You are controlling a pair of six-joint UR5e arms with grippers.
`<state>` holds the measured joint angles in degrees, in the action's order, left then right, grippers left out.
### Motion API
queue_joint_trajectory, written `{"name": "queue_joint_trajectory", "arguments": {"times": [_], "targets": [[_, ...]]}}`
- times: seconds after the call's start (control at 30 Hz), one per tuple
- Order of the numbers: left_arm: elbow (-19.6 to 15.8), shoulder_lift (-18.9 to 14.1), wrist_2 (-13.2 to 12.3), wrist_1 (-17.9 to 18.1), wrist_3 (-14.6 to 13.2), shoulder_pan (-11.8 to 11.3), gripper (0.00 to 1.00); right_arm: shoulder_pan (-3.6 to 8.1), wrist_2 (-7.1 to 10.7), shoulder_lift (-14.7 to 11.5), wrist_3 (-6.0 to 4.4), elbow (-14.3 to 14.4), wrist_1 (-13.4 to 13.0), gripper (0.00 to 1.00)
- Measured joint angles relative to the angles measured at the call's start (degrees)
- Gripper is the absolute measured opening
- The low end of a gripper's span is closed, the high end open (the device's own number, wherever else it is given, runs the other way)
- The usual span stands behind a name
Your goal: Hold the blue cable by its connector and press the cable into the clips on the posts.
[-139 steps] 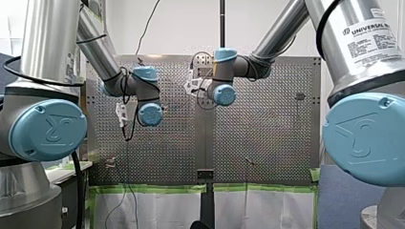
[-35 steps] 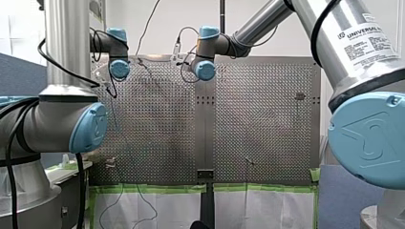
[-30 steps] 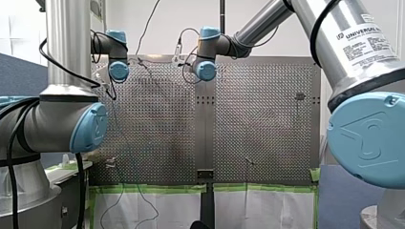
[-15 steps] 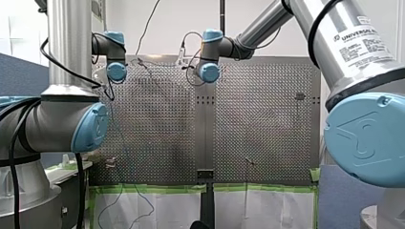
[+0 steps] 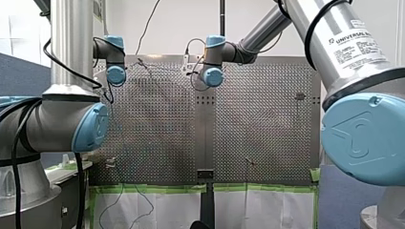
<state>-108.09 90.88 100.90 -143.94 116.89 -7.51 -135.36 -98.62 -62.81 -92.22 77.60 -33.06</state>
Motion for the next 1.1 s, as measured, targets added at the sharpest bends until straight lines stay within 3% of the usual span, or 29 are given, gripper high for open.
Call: {"name": "queue_joint_trajectory", "arguments": {"times": [0.37, 0.73, 1.1], "targets": [[0.4, 0.0, -1.2, 0.7, 0.0, -1.3, 0.00, 2.45, 0.06, 0.1, 0.37, 0.1, 0.1, 0.00], [0.4, 0.7, -2.4, 1.1, 0.0, -2.0, 0.00, 3.15, 0.02, 0.8, 0.90, 0.3, 0.2, 0.00], [1.1, 2.2, -5.7, 6.1, 1.0, -2.7, 0.00, 4.26, 1.65, 1.5, 2.16, 0.0, -0.9, 0.00]]}}
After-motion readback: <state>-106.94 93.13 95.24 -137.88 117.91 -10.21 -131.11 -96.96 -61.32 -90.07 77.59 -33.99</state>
